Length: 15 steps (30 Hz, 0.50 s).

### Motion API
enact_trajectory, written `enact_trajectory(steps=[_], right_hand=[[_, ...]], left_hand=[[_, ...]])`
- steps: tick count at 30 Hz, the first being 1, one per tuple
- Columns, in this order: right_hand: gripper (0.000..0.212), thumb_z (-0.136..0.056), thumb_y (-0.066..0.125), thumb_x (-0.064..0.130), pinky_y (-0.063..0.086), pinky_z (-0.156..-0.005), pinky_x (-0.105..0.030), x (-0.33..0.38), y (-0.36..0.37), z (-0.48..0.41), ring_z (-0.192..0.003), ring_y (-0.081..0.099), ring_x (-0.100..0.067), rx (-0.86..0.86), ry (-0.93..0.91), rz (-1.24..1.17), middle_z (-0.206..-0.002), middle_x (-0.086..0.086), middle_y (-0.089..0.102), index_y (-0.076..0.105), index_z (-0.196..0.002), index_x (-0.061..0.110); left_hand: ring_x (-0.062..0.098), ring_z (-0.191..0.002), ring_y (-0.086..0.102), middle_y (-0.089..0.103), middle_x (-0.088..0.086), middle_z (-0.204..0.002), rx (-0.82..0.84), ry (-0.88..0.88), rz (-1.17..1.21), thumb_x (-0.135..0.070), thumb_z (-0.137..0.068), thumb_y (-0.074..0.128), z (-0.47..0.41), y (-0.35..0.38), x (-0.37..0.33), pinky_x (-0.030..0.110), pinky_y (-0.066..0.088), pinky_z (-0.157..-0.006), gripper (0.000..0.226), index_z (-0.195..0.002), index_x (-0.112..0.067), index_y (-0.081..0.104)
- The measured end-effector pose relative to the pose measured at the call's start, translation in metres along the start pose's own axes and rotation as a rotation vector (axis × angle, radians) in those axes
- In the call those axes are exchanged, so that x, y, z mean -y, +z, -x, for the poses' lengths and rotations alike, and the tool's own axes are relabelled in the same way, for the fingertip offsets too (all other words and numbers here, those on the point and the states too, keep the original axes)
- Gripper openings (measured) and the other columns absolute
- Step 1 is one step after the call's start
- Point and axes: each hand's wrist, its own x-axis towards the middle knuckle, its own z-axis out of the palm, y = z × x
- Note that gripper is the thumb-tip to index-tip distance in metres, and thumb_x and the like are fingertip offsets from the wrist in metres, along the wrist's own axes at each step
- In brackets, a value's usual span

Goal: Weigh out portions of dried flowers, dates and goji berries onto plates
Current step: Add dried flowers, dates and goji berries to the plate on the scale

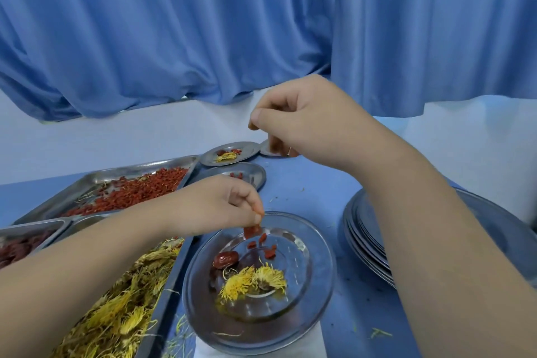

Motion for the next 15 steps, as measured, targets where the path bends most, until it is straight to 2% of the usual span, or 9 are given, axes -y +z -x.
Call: enact_trajectory(steps=[2,5,8,10,12,14,15], right_hand=[[0.018,-0.084,0.058,0.023,0.053,-0.053,-0.024,0.003,-0.006,0.003,-0.05,0.06,-0.007,0.001,0.014,0.017,-0.061,-0.002,0.067,0.07,-0.075,0.013],[0.021,-0.085,0.058,0.027,0.055,-0.06,-0.03,0.009,-0.01,0.008,-0.06,0.064,-0.015,0.052,0.026,0.133,-0.064,-0.001,0.069,0.07,-0.076,0.013],[0.023,-0.085,0.057,0.032,0.057,-0.061,-0.032,0.019,-0.011,0.015,-0.064,0.067,-0.016,0.111,0.076,0.239,-0.068,-0.001,0.071,0.07,-0.078,0.014],[0.024,-0.087,0.055,0.034,0.055,-0.052,-0.025,0.026,-0.014,0.02,-0.063,0.069,-0.016,0.183,0.137,0.29,-0.069,0.0,0.073,0.069,-0.083,0.015],[0.027,-0.088,0.054,0.037,0.051,-0.046,-0.021,0.033,-0.016,0.025,-0.063,0.07,-0.016,0.218,0.183,0.322,-0.07,0.002,0.073,0.069,-0.086,0.015],[0.031,-0.087,0.053,0.038,0.053,-0.055,-0.027,0.037,-0.015,0.031,-0.068,0.07,-0.021,0.159,0.2,0.335,-0.073,-0.002,0.073,0.069,-0.086,0.011],[0.032,-0.086,0.053,0.037,0.054,-0.059,-0.031,0.036,-0.012,0.036,-0.07,0.069,-0.023,0.099,0.192,0.341,-0.074,-0.004,0.072,0.068,-0.083,0.01]], left_hand=[[0.01,-0.081,0.07,0.075,-0.002,-0.085,-0.002,-0.012,0.0,-0.02,-0.089,0.068,0.003,0.0,-0.001,0.024,0.051,-0.087,0.008,-0.094,-0.025,0.071],[0.013,-0.077,0.069,0.072,-0.002,-0.08,-0.018,-0.005,0.051,-0.004,-0.086,0.066,0.008,0.001,-0.004,0.027,0.055,-0.082,0.021,-0.096,-0.022,0.071],[0.031,-0.079,0.066,0.071,0.008,-0.082,-0.062,0.012,-0.005,0.001,-0.083,0.065,0.012,0.001,-0.007,0.045,0.054,-0.083,0.025,-0.091,-0.022,0.071],[0.032,-0.086,0.066,0.071,0.01,-0.089,-0.072,0.005,-0.023,0.0,-0.082,0.066,0.015,0.0,-0.01,0.048,0.053,-0.088,0.023,-0.089,-0.022,0.07],[0.019,-0.077,0.066,0.07,0.004,-0.085,-0.079,-0.011,-0.014,0.001,-0.081,0.065,0.019,0.0,-0.012,0.038,0.057,-0.083,0.025,-0.091,-0.022,0.069],[0.0,-0.068,0.061,0.066,-0.007,-0.078,-0.093,-0.015,-0.023,0.002,-0.081,0.065,0.024,0.001,-0.013,0.019,0.053,-0.069,0.027,-0.093,-0.022,0.069],[-0.005,-0.063,0.058,0.064,-0.009,-0.075,-0.099,-0.013,-0.046,0.001,-0.082,0.065,0.025,0.002,-0.014,0.013,0.048,-0.063,0.027,-0.093,-0.023,0.069]])
